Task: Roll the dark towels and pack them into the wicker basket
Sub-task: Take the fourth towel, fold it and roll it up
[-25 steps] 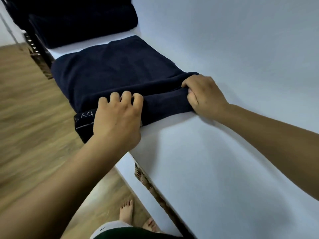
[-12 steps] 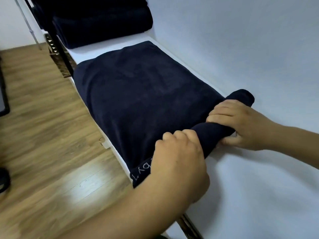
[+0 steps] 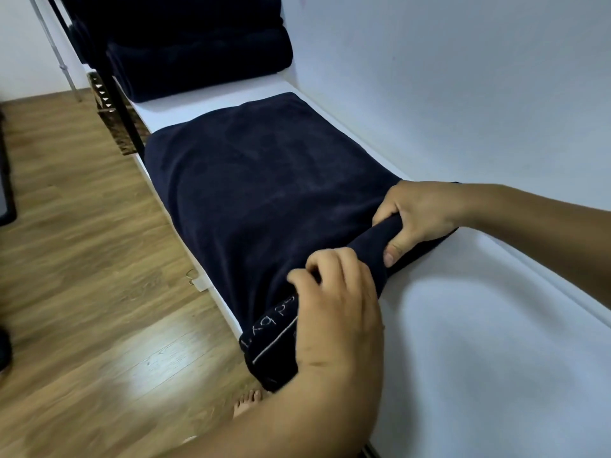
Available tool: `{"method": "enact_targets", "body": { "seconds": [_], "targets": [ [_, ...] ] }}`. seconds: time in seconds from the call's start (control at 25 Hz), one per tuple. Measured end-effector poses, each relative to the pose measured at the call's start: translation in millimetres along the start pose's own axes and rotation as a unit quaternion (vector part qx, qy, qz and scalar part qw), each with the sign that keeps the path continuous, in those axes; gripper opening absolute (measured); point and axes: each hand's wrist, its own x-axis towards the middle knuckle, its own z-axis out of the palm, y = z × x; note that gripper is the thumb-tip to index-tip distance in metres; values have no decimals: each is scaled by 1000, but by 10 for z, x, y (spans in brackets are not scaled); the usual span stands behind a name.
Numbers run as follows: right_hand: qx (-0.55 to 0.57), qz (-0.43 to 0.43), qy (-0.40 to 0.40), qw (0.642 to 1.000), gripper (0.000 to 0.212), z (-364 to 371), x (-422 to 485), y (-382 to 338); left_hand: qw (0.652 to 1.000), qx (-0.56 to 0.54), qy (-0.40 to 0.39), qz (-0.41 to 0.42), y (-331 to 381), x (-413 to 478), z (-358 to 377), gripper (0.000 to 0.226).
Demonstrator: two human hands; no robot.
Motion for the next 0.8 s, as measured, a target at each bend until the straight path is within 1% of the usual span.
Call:
{"method": "enact_targets", "body": {
  "seconds": [0.04,0.12,0.16,0.2,0.24,0.28,0.32,0.36,0.4,0.44,0.56,0.64,0.68,0.72,0.76,0.8],
  "targets": [
    [2,7,-12,1000,76,-28,18,-23,1000,3,-8,-7,12,-10,29,76],
    [9,20,-11,1000,69,-67,19,-17,1000,2,-12,11,-39,7,110,68],
    [15,17,13,1000,62,-60,-23,-16,999,8,20,27,-80,39,147,61],
    [-2,-1,69,998,57,-9,-98,-12,997,15,60,41,-121,69,193,56],
    [-41,-35,167,985,57,86,-194,27,996,1,72,58,-170,89,174,54],
    [-102,-84,277,952,61,208,-284,106,995,-33,69,71,-225,103,121,52],
    [-156,-127,354,913,65,350,-353,181,992,-73,59,83,-284,122,58,50],
    [-190,-148,380,893,70,495,-389,246,990,-100,52,88,-334,141,-22,49],
    [-205,-150,376,891,75,619,-384,302,987,-116,73,85,-369,199,-18,48],
    [-200,-142,366,898,78,701,-341,348,986,-136,73,70,-432,258,-18,48],
    [-164,-121,360,910,76,671,-127,327,981,-188,13,49,-637,398,-108,51],
    [-156,-114,351,916,75,559,-33,230,981,-190,13,36,-671,421,-125,52],
    [-158,-111,345,919,76,500,9,195,984,-173,32,26,-630,389,-143,52],
    [-169,-105,335,921,78,448,49,161,989,-130,68,22,-537,337,-133,53],
    [-185,-93,318,925,78,388,91,121,993,-69,98,22,-412,278,-93,60],
    [-200,-76,292,932,77,319,129,64,995,-12,97,13,-291,229,-38,73]
  ]
}}
